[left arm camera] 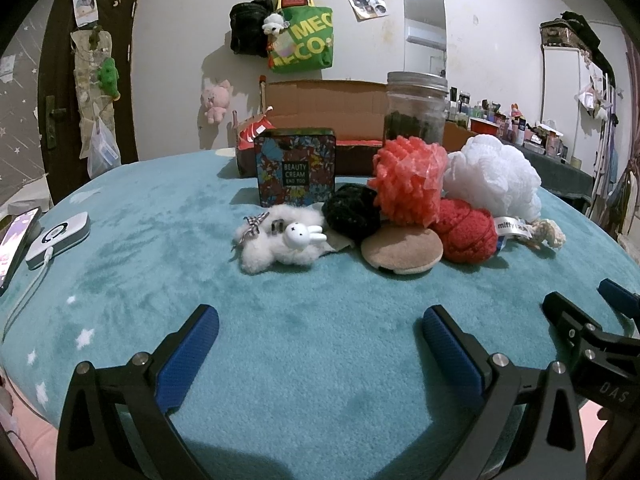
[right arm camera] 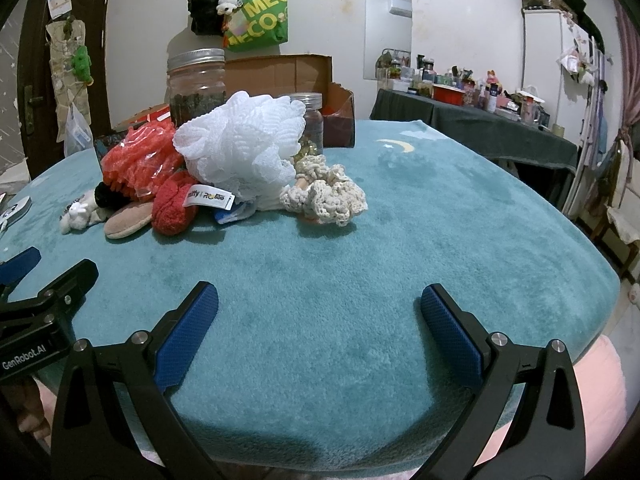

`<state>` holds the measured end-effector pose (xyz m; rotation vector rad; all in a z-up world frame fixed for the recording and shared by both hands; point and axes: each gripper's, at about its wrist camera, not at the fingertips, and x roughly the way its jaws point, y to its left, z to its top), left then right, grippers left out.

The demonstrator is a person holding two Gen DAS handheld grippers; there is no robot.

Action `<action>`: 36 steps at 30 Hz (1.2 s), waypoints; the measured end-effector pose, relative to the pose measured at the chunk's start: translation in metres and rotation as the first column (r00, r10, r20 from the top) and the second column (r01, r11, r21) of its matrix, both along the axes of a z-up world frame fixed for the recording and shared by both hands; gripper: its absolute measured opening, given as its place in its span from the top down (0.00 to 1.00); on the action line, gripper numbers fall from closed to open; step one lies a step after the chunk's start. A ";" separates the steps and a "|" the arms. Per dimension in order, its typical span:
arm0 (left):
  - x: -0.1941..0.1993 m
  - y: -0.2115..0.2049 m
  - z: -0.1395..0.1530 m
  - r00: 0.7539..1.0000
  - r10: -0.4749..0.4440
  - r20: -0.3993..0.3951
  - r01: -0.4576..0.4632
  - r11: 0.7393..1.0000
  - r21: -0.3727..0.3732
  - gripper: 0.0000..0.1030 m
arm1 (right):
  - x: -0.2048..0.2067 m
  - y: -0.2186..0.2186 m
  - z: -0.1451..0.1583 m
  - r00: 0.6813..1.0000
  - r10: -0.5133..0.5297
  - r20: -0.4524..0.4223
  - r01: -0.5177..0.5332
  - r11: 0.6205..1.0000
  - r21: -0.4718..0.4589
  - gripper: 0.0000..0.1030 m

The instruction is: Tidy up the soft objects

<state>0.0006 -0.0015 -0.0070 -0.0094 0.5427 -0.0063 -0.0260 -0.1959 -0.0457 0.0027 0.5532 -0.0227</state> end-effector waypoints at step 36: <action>0.099 -0.019 0.056 0.902 -0.405 -0.148 0.395 0.914 -0.095 0.47 | 0.115 0.005 0.052 0.866 0.491 -0.089 -0.469 0.862 0.194 0.54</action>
